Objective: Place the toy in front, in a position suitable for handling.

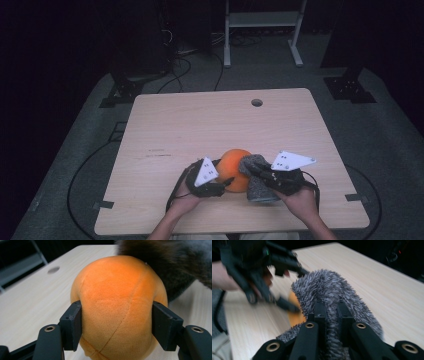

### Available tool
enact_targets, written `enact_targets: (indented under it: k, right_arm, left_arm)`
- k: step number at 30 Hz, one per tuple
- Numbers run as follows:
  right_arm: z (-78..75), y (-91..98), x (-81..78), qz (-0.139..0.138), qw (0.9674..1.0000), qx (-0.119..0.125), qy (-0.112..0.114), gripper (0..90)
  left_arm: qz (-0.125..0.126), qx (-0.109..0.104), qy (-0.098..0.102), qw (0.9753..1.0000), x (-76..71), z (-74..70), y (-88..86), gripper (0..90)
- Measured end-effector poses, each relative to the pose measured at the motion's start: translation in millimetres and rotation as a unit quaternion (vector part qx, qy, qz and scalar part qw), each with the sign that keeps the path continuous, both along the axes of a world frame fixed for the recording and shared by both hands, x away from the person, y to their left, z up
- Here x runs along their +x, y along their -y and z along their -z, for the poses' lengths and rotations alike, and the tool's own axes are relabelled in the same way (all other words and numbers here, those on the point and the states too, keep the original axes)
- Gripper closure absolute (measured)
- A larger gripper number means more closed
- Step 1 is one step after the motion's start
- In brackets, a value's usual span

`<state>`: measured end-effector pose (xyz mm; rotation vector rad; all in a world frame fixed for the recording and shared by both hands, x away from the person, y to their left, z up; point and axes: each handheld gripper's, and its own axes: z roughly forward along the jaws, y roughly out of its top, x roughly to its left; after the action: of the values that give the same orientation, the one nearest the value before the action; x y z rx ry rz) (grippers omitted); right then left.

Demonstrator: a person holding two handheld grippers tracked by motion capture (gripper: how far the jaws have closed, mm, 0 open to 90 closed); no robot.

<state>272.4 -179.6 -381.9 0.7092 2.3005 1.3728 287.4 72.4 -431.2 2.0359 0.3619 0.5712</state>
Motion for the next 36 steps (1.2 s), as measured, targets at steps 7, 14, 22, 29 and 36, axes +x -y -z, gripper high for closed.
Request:
enact_targets:
  k: [7, 14, 22, 29, 36]
  right_arm:
    - [27.7, -0.6, 8.1, -0.004, 0.9994, -0.015, -0.031, 81.1]
    - [6.7, -16.3, -7.1, -0.019, 0.9992, -0.030, 0.017, 81.1]
    - [26.0, -11.1, 1.2, -0.013, 0.9995, -0.022, -0.018, 81.1]
    - [40.0, 17.8, 22.7, 0.039, 0.9970, -0.006, -0.066, 81.1]
    - [28.9, 2.7, 11.2, 0.013, 0.9993, -0.001, -0.035, 81.1]
  left_arm:
    - [-0.004, -0.073, -0.150, 0.9860, 21.0, 10.2, -8.8, 12.8]
    - [-0.011, -0.016, -0.023, 0.9995, 3.9, 5.1, 0.8, 35.6]
    - [-0.017, -0.068, -0.092, 0.9933, 16.0, 5.0, -7.0, 14.1]
    - [-0.017, -0.040, -0.085, 0.9954, 16.3, 8.8, -14.5, 30.5]
    - [-0.029, -0.044, -0.084, 0.9950, 19.0, 7.6, -16.3, 29.3]
